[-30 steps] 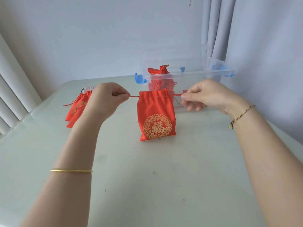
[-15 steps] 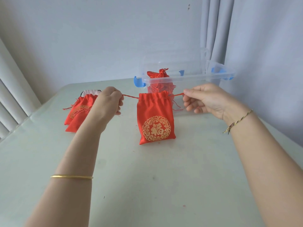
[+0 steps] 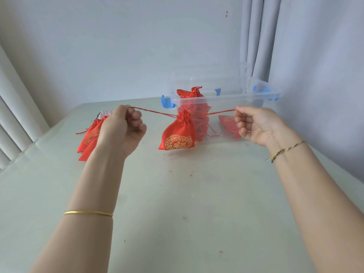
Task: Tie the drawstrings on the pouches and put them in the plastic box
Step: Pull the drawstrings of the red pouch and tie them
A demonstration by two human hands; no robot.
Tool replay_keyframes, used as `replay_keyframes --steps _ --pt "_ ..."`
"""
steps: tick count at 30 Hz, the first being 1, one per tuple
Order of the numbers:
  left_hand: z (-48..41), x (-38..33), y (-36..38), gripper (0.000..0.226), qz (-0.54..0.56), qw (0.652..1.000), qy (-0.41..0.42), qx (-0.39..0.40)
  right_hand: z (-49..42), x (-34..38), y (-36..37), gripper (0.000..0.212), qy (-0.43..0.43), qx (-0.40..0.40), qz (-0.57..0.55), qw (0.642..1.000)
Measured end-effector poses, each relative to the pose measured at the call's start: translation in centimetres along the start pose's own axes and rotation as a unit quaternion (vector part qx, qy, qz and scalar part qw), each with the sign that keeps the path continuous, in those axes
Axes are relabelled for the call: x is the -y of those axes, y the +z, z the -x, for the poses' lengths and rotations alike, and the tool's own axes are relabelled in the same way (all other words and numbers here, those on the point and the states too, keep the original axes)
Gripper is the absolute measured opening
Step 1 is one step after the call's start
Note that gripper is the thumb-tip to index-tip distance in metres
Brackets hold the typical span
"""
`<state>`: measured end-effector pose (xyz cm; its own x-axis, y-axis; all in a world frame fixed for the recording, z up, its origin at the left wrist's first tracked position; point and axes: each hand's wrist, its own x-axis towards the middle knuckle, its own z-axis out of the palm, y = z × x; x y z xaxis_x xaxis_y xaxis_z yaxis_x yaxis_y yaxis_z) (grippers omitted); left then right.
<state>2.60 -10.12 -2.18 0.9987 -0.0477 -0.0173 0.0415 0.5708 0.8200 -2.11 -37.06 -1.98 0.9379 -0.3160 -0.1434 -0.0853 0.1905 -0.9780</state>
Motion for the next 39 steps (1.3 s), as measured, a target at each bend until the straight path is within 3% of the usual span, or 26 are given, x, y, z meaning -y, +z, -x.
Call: replay_keyframes --steps 3,8,17,20,24,27,30,34,37,39 --pt "0.9 -0.1 1.3 0.033 -0.051 0.995 0.03 0.075 0.7 0.8 0.9 0.026 -0.057 0.0 0.011 0.998" --pt "3.1 -0.2 3.9 0.027 -0.114 0.976 0.054 0.176 3.0 1.8 3.5 0.027 -0.172 0.071 0.073 0.98" --pt "4.7 0.5 5.3 0.009 -0.371 0.894 0.122 0.221 5.5 2.3 6.1 0.024 -0.306 0.154 0.171 0.924" --pt "4.9 0.7 5.6 0.01 -0.396 0.883 0.142 0.208 5.7 2.3 6.3 0.027 -0.304 0.162 0.145 0.928" --pt "4.7 0.6 5.8 0.019 -0.35 0.902 0.144 0.206 4.9 2.1 5.7 0.038 -0.247 0.121 0.183 0.944" --pt "4.8 0.7 5.8 0.027 -0.318 0.914 0.136 0.213 4.8 1.6 5.7 0.032 -0.194 0.183 0.219 0.939" --pt "4.9 0.6 5.9 0.024 -0.3 0.921 0.133 0.21 4.9 1.5 6.0 0.028 -0.204 0.212 0.216 0.931" --pt "4.9 0.4 5.9 0.014 -0.253 0.939 0.124 0.199 4.7 1.9 5.5 0.032 -0.202 0.242 0.135 0.939" --pt "4.9 0.4 5.8 0.014 -0.221 0.949 0.119 0.191 5.1 2.1 4.9 0.034 -0.188 0.32 0.204 0.906" --pt "4.9 0.5 5.9 0.015 -0.224 0.948 0.116 0.196 5.4 2.0 4.8 0.036 -0.169 0.323 0.301 0.881"
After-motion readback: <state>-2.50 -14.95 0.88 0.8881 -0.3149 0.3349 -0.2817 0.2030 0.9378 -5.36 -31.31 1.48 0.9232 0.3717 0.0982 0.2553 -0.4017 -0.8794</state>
